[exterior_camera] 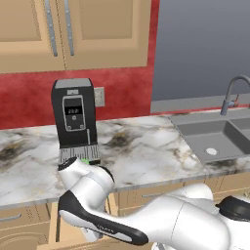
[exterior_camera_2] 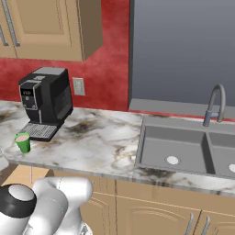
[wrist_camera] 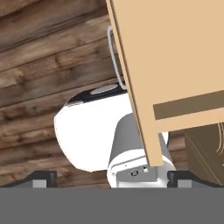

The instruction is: Pick up the straw from the left drawer and put it inside the smoothie cup.

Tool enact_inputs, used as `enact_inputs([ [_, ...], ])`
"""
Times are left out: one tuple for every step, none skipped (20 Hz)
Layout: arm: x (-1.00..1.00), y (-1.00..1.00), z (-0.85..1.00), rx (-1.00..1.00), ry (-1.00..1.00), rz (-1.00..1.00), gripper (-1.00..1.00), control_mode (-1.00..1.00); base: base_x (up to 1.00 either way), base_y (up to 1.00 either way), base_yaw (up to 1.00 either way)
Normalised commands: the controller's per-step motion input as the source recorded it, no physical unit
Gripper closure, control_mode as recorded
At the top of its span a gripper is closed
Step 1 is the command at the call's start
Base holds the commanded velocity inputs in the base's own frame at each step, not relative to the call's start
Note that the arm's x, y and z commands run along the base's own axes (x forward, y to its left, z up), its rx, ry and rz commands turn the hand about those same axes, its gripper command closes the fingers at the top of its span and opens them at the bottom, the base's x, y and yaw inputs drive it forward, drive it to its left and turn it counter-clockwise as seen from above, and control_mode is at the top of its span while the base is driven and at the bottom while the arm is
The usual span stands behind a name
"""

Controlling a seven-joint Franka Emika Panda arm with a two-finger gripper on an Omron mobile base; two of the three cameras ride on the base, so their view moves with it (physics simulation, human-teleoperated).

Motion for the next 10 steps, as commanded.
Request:
enact_inputs([
  [0.05,0.07,-0.29,-0.03,0.05,0.02,-1.0,-1.0,0.0,0.0,0.0],
  [0.01,0.09,-0.29,-0.03,0.06,0.02,-1.0,-1.0,0.0,0.0,0.0],
  [0.0,0.08,-0.3,-0.03,0.08,0.02,-1.0,-1.0,0.0,0.0,0.0],
  [0.0,0.08,-0.34,-0.03,0.09,0.02,-1.0,-1.0,0.0,0.0,0.0],
  [0.0,0.06,-0.44,-0.04,0.09,0.03,-1.0,-1.0,0.0,0.0,0.0],
  [0.0,0.04,-0.46,-0.04,0.09,0.03,-1.0,-1.0,0.0,0.0,0.0],
  [0.04,0.0,-0.42,-0.06,0.04,0.02,-1.0,-1.0,0.0,0.0,0.0],
  [0.1,0.0,-0.35,-0.05,0.0,0.02,-1.0,-1.0,0.0,0.0,0.0],
  [0.11,0.0,-0.31,-0.04,0.0,0.02,-1.0,-1.0,0.0,0.0,0.0],
  [0.1,0.06,-0.25,-0.05,0.0,0.02,-1.0,-1.0,0.0,0.0,0.0],
])
